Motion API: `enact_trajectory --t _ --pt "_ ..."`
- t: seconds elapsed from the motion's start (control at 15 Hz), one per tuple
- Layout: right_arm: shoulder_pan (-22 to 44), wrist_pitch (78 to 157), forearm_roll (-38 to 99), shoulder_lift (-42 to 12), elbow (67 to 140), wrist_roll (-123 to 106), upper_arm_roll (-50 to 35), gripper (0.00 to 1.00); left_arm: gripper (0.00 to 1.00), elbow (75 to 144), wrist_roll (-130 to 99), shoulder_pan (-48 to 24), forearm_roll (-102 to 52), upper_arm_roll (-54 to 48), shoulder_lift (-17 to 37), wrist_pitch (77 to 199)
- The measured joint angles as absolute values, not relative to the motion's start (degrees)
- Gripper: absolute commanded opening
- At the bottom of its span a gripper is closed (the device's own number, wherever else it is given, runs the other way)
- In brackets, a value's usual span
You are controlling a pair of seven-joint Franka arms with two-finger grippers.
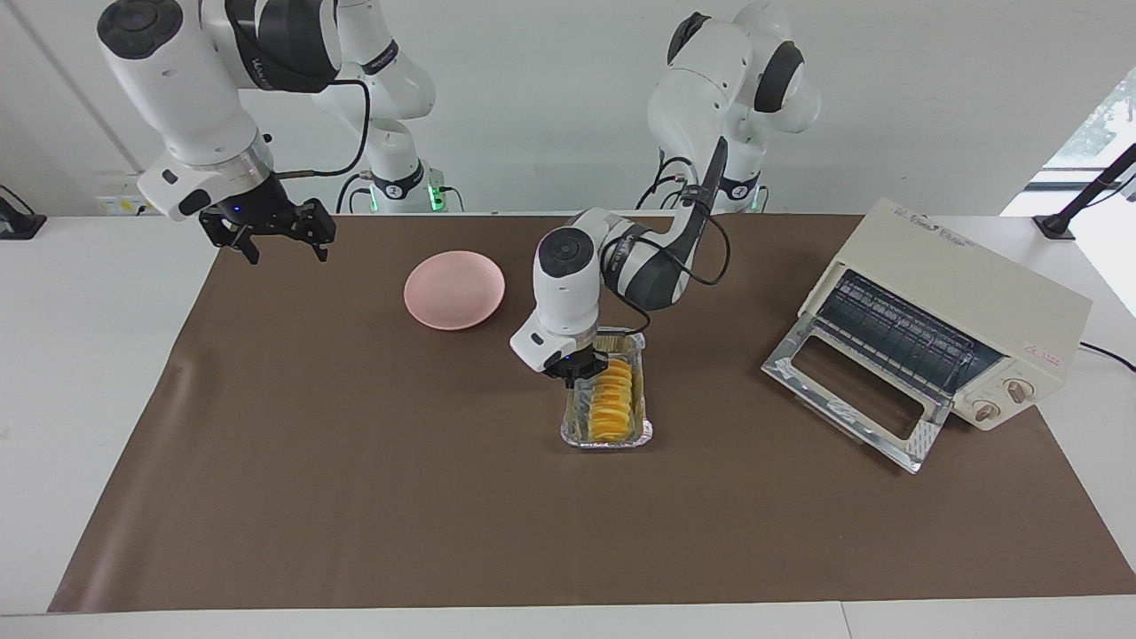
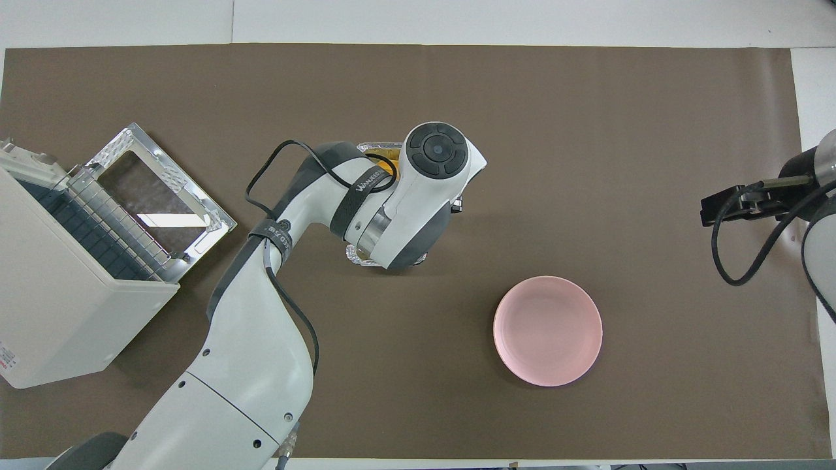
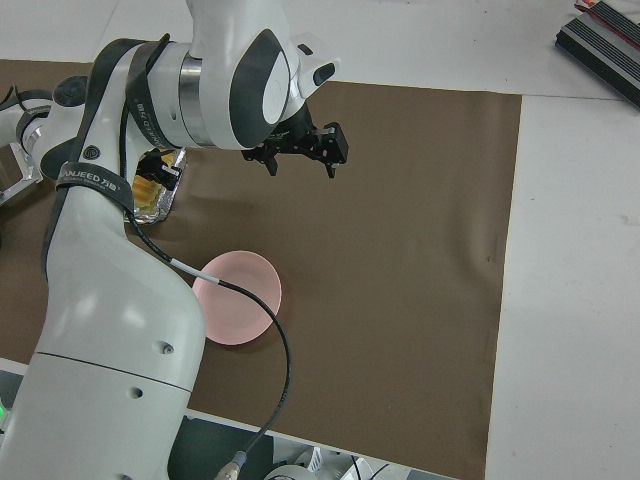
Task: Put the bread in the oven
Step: 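Carry the foil tray with the left gripper into the toaster oven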
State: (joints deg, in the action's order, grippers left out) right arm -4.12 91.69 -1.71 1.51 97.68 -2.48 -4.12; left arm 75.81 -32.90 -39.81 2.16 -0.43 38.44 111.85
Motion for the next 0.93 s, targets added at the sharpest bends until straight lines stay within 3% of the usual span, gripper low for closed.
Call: enact_trajectory --t 0.4,0.67,0.93 --pt "-4.12 91.69 -1.71 1.51 97.68 -2.48 -4.12 1.00 0.00 66.71 -35.84 -36.75 0.35 7.26 37.70 102.50" --pt "-4.12 91.69 -1.71 1.51 97.68 -2.48 -4.12 1.00 0.00 65.19 -35.85 -29.57 -0.26 9.15 37.50 99.06" --pt "-4.12 91.69 -1.71 1.51 97.68 -2.48 -4.12 1.00 0.00 64.81 -35.86 -29.51 -0.55 17.17 36.45 91.80"
